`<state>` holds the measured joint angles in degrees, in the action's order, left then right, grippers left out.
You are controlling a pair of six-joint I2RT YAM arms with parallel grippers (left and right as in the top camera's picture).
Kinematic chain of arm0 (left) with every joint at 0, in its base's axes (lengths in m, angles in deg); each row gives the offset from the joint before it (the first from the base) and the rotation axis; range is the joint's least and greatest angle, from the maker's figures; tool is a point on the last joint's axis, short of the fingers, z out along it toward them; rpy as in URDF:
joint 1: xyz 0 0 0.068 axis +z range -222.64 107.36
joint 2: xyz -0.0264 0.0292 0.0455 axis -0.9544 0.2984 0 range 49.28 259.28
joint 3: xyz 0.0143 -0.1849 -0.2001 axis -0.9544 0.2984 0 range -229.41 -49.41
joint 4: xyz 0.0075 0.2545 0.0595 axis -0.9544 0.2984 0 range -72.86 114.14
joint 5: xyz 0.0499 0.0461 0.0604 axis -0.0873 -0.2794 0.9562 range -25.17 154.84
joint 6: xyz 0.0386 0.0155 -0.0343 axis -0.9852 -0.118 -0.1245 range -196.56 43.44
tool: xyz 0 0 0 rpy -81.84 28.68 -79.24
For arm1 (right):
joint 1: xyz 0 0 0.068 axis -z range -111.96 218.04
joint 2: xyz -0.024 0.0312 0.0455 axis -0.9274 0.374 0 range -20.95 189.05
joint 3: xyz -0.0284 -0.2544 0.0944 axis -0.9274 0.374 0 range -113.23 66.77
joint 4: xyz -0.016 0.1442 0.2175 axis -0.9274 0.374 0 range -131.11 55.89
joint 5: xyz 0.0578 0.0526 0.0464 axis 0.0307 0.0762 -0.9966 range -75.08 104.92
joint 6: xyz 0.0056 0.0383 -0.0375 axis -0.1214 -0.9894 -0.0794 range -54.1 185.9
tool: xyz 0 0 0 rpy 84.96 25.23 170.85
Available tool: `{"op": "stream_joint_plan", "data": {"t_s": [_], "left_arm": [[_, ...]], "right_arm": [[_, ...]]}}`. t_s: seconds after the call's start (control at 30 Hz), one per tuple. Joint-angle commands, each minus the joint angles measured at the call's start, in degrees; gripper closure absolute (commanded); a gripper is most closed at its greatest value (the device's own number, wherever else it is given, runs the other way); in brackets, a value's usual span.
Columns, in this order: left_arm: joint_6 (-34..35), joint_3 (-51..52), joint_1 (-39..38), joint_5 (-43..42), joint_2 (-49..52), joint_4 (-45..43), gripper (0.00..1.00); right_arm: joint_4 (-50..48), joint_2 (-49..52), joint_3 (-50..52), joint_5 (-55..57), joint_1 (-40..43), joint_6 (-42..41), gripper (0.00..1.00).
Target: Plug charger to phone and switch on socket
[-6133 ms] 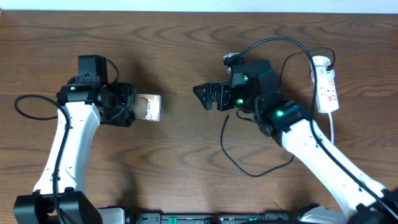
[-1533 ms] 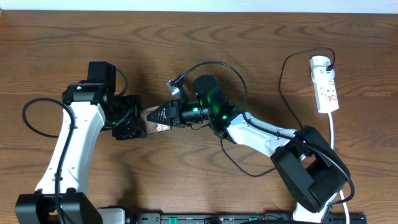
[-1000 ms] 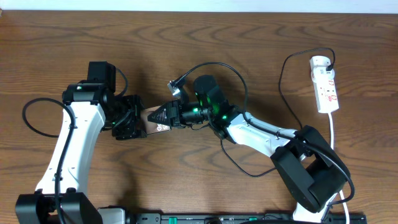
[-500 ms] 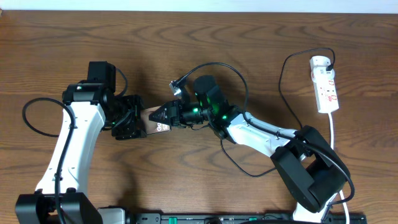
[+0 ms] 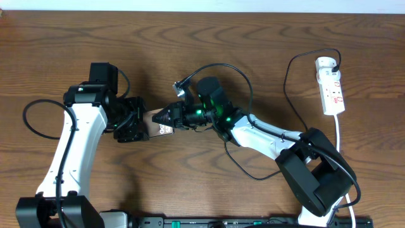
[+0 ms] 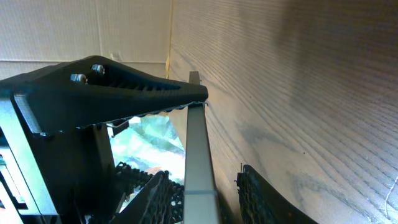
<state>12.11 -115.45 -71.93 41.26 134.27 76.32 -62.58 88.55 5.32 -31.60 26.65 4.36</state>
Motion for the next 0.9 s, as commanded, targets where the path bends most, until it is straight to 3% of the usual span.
{"op": "stream_joint_plan", "data": {"t_s": [0.0,0.5,0.63,0.87], "left_arm": [[-0.46,-1.90,-1.44,0.90,0.52,0.33,0.93],[-0.26,-1.90,-2.84,2.64,0.74,-0.52,0.93],[-0.26,-1.90,-2.84,2.64,0.74,-0.52,0.93],[-0.31,-1.90,-2.84,2.64,0.74,-0.52,0.93]], "right_arm": [[0.09,0.35,-0.68,0.52,-0.48,-0.39,0.66],[0.35,0.35,-0.68,0.50,-1.42,-0.37,0.66],[1.60,0.35,-0.68,0.52,-1.42,-0.33,0.74],[1.81,0.35,-0.68,0.55,-1.42,-0.31,0.75]]}}
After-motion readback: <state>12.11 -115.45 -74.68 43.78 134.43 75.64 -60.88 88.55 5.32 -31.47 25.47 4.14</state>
